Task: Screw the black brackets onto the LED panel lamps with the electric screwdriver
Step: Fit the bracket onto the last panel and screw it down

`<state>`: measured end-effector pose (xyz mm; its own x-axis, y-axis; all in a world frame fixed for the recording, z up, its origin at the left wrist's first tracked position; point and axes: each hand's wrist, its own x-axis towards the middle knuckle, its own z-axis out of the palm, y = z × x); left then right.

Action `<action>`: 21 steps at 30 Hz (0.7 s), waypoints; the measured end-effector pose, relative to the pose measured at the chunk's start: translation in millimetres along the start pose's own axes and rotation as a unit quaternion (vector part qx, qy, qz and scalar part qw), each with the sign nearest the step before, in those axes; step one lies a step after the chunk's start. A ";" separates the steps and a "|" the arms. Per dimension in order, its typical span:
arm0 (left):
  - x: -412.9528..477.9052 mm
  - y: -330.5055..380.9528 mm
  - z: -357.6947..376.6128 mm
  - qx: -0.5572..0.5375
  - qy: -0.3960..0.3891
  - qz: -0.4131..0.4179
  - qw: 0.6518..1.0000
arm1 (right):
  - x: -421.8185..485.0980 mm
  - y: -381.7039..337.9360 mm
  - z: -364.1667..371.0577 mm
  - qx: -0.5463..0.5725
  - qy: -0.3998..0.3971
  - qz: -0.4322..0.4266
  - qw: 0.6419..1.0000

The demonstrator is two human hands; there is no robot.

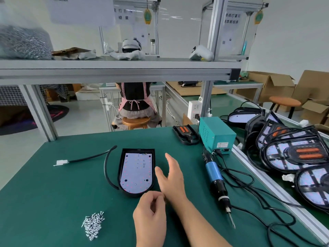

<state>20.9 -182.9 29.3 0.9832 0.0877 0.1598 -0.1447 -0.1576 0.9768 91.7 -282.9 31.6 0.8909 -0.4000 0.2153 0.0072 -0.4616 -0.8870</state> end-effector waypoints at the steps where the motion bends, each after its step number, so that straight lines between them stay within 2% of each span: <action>1: 0.0 -0.3 0.6 -0.007 0.009 0.010 1.000 | 0.8 2.5 0.1 -0.003 -0.023 0.000 1.000; 5: 0.3 0.1 1.3 0.014 0.062 0.072 0.995 | 1.1 6.8 3.6 -0.059 -0.100 -0.021 0.993; 9: 12.3 6.6 -8.8 0.090 0.151 0.163 0.971 | 2.5 10.0 6.3 -0.086 -0.111 -0.021 0.990; 11: 29.3 13.6 -21.7 0.099 0.172 0.172 0.965 | 3.2 11.5 5.6 -0.092 -0.109 -0.024 0.989; 14: 68.9 19.7 -48.1 0.126 0.188 0.074 0.971 | 3.0 13.4 5.4 -0.090 -0.107 -0.021 0.990; 16: 94.3 21.7 -63.5 0.161 0.172 0.008 0.972 | 3.8 14.4 5.0 -0.081 -0.104 -0.018 0.991; 21: 133.3 14.6 -71.5 0.220 0.041 -0.053 0.973 | 4.2 13.2 2.1 -0.037 -0.092 -0.012 0.995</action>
<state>141.9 -103.1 75.0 0.9752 0.2019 0.0904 0.0360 -0.5483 0.8355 96.4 -289.0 19.9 0.9589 -0.2399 0.1517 0.0016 -0.5296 -0.8483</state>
